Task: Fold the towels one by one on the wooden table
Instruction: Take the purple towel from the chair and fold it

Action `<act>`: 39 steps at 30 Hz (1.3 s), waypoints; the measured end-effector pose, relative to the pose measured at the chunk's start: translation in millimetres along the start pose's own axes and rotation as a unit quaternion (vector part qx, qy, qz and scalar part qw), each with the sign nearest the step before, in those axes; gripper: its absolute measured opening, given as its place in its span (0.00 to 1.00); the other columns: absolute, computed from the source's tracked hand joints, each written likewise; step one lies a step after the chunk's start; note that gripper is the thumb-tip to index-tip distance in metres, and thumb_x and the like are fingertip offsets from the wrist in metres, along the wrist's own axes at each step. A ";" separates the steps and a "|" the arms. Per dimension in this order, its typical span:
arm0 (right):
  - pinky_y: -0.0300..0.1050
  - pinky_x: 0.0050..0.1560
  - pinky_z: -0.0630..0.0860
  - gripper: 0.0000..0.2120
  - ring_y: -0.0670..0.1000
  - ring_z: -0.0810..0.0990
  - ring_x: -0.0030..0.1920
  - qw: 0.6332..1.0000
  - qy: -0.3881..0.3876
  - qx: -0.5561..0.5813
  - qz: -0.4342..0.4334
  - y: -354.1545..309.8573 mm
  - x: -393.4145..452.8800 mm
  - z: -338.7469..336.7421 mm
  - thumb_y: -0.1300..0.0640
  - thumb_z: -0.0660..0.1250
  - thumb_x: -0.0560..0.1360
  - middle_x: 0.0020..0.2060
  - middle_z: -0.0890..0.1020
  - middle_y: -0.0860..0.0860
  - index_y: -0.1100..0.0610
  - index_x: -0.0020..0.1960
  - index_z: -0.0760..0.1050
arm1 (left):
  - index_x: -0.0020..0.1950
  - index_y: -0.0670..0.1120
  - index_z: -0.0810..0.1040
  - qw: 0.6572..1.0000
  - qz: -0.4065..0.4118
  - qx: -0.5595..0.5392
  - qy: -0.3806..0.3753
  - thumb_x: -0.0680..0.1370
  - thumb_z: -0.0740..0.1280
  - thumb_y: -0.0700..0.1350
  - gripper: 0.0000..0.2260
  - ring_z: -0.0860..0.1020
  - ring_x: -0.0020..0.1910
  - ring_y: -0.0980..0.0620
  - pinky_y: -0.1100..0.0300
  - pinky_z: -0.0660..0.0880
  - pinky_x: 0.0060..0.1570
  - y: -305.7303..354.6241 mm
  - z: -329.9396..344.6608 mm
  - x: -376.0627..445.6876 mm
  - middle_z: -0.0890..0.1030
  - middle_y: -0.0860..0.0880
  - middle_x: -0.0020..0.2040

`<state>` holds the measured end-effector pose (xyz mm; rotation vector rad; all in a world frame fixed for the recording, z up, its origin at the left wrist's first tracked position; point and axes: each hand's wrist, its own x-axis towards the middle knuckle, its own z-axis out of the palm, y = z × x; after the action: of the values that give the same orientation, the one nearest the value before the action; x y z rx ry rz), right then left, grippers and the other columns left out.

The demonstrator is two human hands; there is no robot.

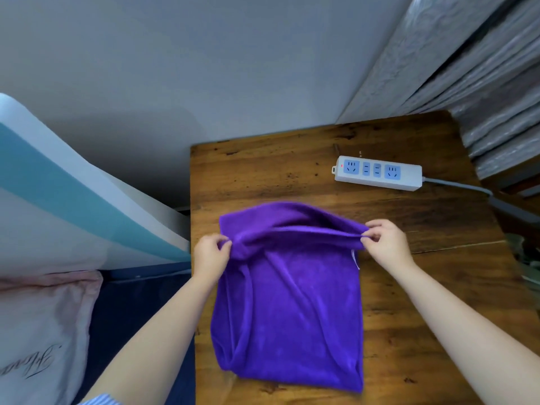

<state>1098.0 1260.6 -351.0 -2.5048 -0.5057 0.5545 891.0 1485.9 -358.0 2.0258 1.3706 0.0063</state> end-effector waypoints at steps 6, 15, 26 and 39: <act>0.39 0.56 0.69 0.07 0.58 0.76 0.57 0.989 -0.119 -0.088 0.019 8.6 -7.9 14.5 0.67 0.66 0.71 0.57 0.78 0.61 0.69 0.44 0.81 | 0.54 0.38 0.77 0.990 -0.011 0.125 -0.066 0.78 0.61 0.42 0.10 0.74 0.55 0.42 0.54 0.70 0.51 -9.4 15.1 -12.5 0.76 0.40 0.56; 0.38 0.48 0.65 0.06 0.57 0.75 0.52 0.989 -0.089 -0.112 -0.040 1.3 0.9 -0.4 0.66 0.67 0.71 0.49 0.80 0.60 0.67 0.45 0.81 | 0.53 0.38 0.79 0.976 0.134 0.164 -0.045 0.78 0.62 0.42 0.10 0.73 0.56 0.43 0.53 0.70 0.52 2.7 -7.2 28.5 0.77 0.41 0.53; 0.34 0.35 0.66 0.05 0.50 0.72 0.44 0.996 -0.089 -0.017 0.002 -12.8 19.2 -11.5 0.65 0.70 0.70 0.43 0.73 0.53 0.67 0.43 0.80 | 0.59 0.42 0.74 0.920 0.146 0.328 -0.155 0.79 0.59 0.46 0.12 0.69 0.61 0.42 0.52 0.69 0.57 11.9 17.5 43.3 0.72 0.42 0.60; 0.37 0.39 0.67 0.06 0.54 0.76 0.41 0.994 0.053 -0.052 -0.077 -20.6 10.2 -12.0 0.65 0.66 0.73 0.43 0.81 0.62 0.68 0.45 0.80 | 0.42 0.43 0.68 0.946 0.156 0.219 -0.179 0.77 0.63 0.43 0.07 0.74 0.51 0.40 0.55 0.70 0.49 14.6 -11.7 35.8 0.67 0.45 0.47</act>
<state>1107.4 1276.7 -333.0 -2.5482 -0.6967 0.3421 914.7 1518.4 -354.0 2.4397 0.8651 -0.5445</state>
